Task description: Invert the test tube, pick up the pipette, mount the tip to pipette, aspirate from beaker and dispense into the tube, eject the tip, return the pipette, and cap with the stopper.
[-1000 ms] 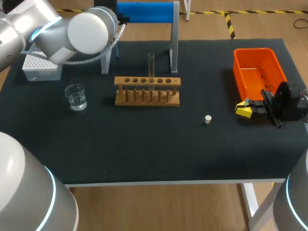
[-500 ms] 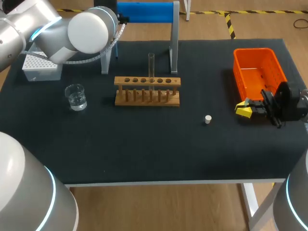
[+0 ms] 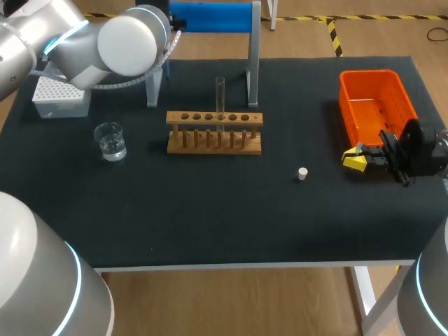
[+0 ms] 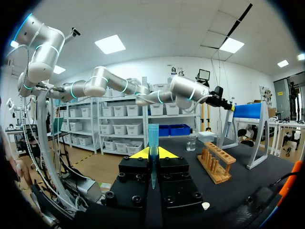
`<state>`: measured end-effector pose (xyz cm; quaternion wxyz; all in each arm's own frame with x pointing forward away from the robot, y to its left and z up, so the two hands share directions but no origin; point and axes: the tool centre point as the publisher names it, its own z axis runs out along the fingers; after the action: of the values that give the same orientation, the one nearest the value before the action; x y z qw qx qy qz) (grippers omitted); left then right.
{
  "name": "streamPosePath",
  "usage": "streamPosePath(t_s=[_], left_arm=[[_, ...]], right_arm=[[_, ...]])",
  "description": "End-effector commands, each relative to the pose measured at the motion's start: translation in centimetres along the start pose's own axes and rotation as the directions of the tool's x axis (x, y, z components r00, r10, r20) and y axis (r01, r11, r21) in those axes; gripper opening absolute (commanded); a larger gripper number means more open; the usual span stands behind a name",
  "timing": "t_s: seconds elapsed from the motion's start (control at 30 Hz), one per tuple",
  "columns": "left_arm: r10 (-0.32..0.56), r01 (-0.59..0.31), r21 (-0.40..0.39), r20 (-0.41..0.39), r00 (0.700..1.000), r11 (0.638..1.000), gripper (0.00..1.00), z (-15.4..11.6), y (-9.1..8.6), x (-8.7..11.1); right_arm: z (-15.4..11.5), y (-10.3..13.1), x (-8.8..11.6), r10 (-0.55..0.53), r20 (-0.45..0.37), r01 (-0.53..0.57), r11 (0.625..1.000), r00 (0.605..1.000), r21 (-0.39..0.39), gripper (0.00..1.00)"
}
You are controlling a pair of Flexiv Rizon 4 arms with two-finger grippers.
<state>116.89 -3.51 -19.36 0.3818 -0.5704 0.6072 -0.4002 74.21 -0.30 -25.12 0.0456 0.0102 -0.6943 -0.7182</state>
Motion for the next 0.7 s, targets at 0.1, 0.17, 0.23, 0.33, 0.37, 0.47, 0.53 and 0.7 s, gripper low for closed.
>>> streamPosePath(t_s=[0.1, 0.17, 0.23, 0.33, 0.37, 0.47, 0.53, 0.7], left_arm=[[0.009, -0.009, 0.020, 0.012, 1.000, 1.000, 0.00, -0.4, -2.2, 0.0], [0.015, -0.015, 0.031, 0.011, 1.000, 0.999, 0.00, -0.7, -2.8, 0.0], [0.019, -0.019, 0.039, -0.002, 1.000, 0.999, 0.00, -0.9, -3.3, 0.0], [0.033, -0.031, 0.040, -0.061, 0.998, 0.999, 0.00, -1.5, -3.8, 0.1], [0.047, -0.045, 0.042, -0.069, 0.997, 0.998, 0.00, -1.8, -3.9, 0.1], [0.073, -0.068, 0.040, -0.117, 0.990, 0.997, 0.00, -2.8, -4.2, 0.2], [0.081, -0.074, 0.044, -0.162, 0.983, 0.996, 0.00, -3.6, -4.4, 0.0], [0.143, -0.129, 0.071, -0.267, 0.953, 0.989, 0.00, -6.1, -5.0, -0.4]], right_arm=[[-0.1, 0.0, 0.1, -0.001, 0.000, 0.001, 1.000, 1.000, 0.001, 0.00], [-0.1, 0.0, 0.1, -0.001, 0.000, 0.001, 1.000, 1.000, 0.001, 0.00], [-0.1, 0.0, 0.1, -0.001, 0.000, 0.001, 1.000, 1.000, 0.001, 0.00], [-0.1, 0.0, 0.1, -0.001, 0.000, 0.001, 1.000, 1.000, 0.001, 0.00], [-0.1, 0.0, 0.1, -0.001, 0.000, 0.001, 1.000, 1.000, 0.001, 0.00], [-0.1, 0.0, 0.1, -0.001, 0.000, 0.001, 1.000, 1.000, 0.001, 0.00], [-0.1, 0.0, 0.1, -0.001, 0.000, 0.001, 1.000, 1.000, 0.001, 0.00], [-0.1, 0.0, 0.1, -0.001, 0.000, 0.001, 1.000, 1.000, 0.001, 0.00]])
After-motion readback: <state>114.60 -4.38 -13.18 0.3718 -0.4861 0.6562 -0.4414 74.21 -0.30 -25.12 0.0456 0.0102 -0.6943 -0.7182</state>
